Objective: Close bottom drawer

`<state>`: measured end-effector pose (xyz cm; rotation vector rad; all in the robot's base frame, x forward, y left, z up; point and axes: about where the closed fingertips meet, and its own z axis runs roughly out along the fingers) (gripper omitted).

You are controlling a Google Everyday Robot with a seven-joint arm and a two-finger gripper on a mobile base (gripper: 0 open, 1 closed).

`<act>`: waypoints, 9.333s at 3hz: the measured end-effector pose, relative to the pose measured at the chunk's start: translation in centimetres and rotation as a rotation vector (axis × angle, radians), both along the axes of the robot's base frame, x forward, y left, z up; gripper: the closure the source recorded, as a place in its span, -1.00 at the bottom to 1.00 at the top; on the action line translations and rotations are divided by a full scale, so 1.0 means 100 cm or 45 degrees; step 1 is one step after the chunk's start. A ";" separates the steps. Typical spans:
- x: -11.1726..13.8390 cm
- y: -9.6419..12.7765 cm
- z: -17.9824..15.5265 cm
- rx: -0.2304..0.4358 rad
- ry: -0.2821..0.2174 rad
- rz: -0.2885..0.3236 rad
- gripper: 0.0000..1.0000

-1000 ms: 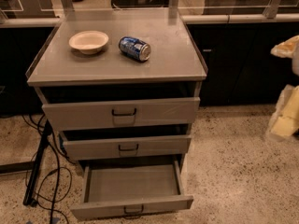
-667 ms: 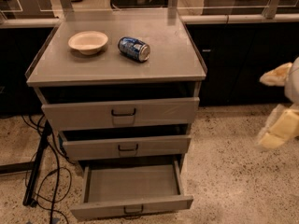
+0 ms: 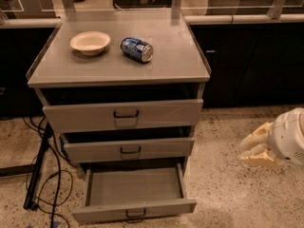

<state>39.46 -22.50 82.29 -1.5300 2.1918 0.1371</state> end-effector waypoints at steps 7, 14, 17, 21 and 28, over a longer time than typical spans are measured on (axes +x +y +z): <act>0.021 0.061 -0.226 0.297 0.159 -0.108 1.00; 0.018 0.089 -0.441 0.315 0.234 -0.216 1.00; 0.022 0.134 -0.541 0.238 0.404 -0.181 1.00; 0.046 0.146 -0.616 0.417 0.268 -0.209 1.00; 0.081 0.170 -0.654 0.391 0.132 -0.101 -0.69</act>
Offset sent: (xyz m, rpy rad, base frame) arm 0.0000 0.0001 -0.0031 -0.0009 -0.0022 -0.0039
